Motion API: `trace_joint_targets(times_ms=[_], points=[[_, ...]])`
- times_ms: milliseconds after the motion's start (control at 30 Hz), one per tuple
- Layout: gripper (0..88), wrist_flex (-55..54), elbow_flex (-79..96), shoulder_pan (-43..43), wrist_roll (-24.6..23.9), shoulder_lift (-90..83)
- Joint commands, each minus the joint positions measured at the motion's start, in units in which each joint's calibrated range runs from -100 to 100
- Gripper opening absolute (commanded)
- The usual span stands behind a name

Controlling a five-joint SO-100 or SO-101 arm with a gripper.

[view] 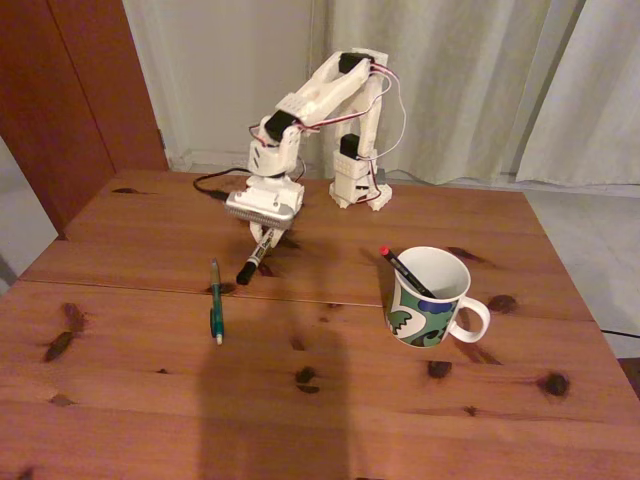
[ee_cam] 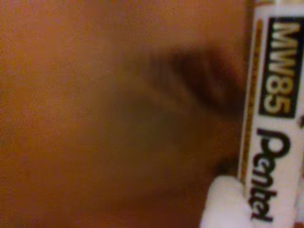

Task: Clean up the desk and place the pens and markers into the cup

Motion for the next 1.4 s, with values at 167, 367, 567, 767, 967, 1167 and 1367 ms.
trace_joint_targets(times_ms=[167, 367, 567, 767, 967, 1167, 1367], points=[[0.8, -3.79, -3.61, -11.98, -12.64, -14.43], [0.8, -16.01, -8.12, -19.78, -23.74, -15.34], [0.8, -19.79, -16.6, -23.4, -32.18, -15.09], [0.7, -19.1, -25.26, -24.37, -37.41, -10.37], [0.7, -19.02, -33.82, -24.21, -38.46, -0.2], [0.7, -19.02, -36.17, -24.37, -37.99, 4.69], [0.7, -18.85, -30.85, -27.74, -37.78, 2.87]])
